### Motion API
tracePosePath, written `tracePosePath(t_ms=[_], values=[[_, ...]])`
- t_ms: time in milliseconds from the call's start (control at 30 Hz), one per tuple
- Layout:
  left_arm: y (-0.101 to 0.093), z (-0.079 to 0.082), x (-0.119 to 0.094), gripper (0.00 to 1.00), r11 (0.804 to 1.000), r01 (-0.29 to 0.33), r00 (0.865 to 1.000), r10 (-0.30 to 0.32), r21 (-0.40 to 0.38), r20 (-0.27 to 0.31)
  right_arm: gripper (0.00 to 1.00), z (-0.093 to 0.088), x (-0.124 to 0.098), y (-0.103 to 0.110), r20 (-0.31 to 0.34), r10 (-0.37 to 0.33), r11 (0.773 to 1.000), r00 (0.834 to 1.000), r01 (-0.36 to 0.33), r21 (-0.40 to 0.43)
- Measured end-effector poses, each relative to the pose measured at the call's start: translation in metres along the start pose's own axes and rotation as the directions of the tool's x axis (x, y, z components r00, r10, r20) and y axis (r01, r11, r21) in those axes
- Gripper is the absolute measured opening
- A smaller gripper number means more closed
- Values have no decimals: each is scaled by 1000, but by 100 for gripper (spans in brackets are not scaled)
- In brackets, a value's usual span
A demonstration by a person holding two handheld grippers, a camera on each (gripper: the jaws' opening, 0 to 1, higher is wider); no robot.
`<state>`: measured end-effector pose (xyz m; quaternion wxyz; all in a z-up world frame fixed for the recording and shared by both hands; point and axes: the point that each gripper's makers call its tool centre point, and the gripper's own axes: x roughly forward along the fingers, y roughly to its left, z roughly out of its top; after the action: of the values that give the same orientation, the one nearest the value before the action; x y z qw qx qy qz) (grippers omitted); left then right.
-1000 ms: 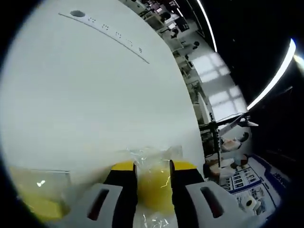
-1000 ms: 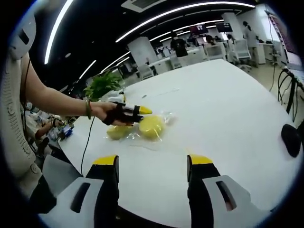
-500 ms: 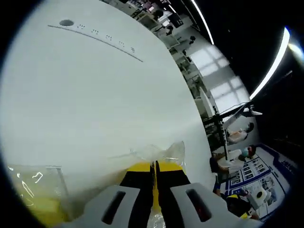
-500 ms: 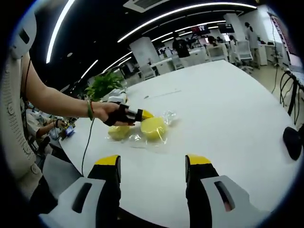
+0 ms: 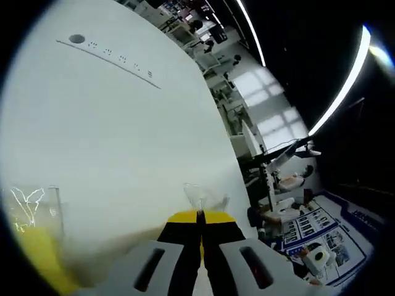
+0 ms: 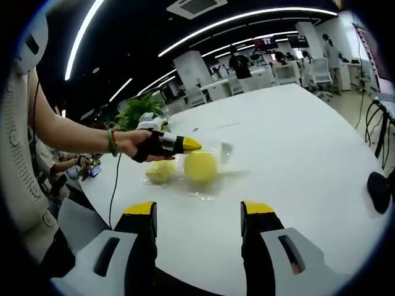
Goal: Compare the silicone blocks by pressing each to a similar depth, holding the contact briefly, and releasing to observe deformation and rebound differences across the visible hardness samples.
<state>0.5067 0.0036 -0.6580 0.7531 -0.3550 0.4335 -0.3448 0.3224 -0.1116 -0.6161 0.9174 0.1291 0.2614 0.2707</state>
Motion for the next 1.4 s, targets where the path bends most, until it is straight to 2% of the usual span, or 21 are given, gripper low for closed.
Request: tracePosePath(t_ms=[100, 400, 600, 733, 833, 967, 1033, 1100, 1267, 1400], values=[[-15, -4, -6, 0, 999, 26, 1000, -27, 22, 4, 50, 5, -2, 4, 10, 11, 1000, 1000, -11, -12], [-42, -19, -25, 0, 995, 81, 997, -82, 54, 7, 50, 14, -7, 15, 25, 32, 998, 999, -30, -54], [-59, -27, -43, 0, 986, 97, 995, -99, 136, 8, 50, 19, -10, 26, 34, 55, 995, 998, -52, -87], [-71, -27, -55, 0, 978, 105, 993, -112, 178, 31, 50, 22, -10, 34, 38, 73, 992, 997, -68, -110], [-82, -25, -65, 0, 964, 104, 992, -118, 244, 44, 49, 26, -10, 43, 43, 94, 988, 995, -88, -128], [-94, -25, -80, 0, 925, 73, 995, -95, 372, 43, 50, 32, -7, 55, 46, 122, 981, 992, -113, -155], [-99, -26, -90, 0, 930, 43, 998, -59, 365, 32, 50, 34, -5, 61, 45, 137, 978, 990, -128, -168], [-101, -25, -97, 0, 897, 32, 998, -52, 440, 35, 50, 35, -2, 64, 46, 147, 975, 988, -137, -174], [-108, -27, -114, 0, 881, 28, 998, -52, 472, 38, 51, 39, 7, 76, 31, 180, 962, 983, -169, -214], [-110, -31, -126, 0, 858, 21, 998, -47, 513, 37, 51, 46, 13, 84, 31, 209, 951, 977, -196, -240]])
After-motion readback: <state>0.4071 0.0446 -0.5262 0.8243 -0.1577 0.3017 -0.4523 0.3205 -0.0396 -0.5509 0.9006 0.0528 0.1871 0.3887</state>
